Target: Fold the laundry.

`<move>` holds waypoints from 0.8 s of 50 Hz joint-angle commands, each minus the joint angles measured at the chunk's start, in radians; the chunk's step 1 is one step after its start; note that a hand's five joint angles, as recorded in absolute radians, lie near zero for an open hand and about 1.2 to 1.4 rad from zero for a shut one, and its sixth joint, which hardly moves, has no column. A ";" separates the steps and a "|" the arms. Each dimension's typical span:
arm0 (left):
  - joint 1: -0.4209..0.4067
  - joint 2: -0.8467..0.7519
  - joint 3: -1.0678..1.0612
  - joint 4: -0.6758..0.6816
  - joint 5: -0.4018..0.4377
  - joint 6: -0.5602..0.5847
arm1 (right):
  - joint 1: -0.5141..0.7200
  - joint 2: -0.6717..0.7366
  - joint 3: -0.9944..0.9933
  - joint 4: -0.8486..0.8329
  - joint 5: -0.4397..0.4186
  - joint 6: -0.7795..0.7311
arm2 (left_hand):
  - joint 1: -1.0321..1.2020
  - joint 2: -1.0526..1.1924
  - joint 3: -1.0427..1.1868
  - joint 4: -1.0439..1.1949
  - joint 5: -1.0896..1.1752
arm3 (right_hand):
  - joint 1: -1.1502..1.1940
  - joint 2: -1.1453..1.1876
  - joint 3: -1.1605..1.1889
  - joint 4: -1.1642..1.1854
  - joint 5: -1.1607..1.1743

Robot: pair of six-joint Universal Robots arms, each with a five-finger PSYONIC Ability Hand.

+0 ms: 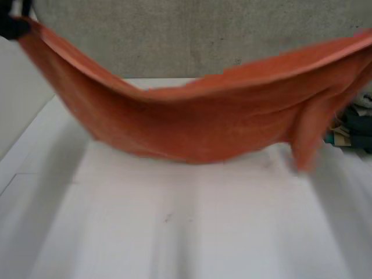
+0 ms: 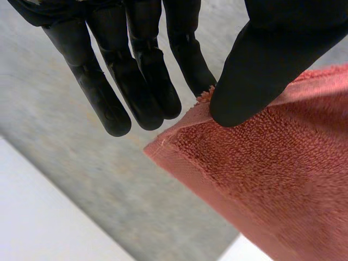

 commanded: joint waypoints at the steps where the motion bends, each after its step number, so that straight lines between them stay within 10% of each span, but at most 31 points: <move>1: 0.076 0.111 -0.015 -0.046 0.007 0.026 | -0.024 0.030 -0.195 0.148 0.005 -0.048 | 0.263 0.199 0.204 0.195 0.257 | 0.271 0.219 0.208 0.200 0.215; 15: 0.053 -0.260 -0.006 0.008 0.002 0.147 | 0.211 0.430 -0.236 0.139 0.240 -0.204 | 0.263 0.199 0.204 0.195 0.257 | 0.271 0.219 0.208 0.200 0.215; 30: -0.062 -0.639 0.490 0.687 -0.194 -0.026 | 0.268 0.633 -0.448 -0.683 0.439 0.010 | 0.263 0.199 0.204 0.195 0.257 | 0.271 0.219 0.208 0.200 0.215; 40: -0.056 -0.636 0.375 0.688 -0.225 -0.098 | 0.269 0.682 -0.419 -0.777 0.413 0.024 | 0.263 0.199 0.204 0.195 0.257 | 0.271 0.219 0.208 0.200 0.215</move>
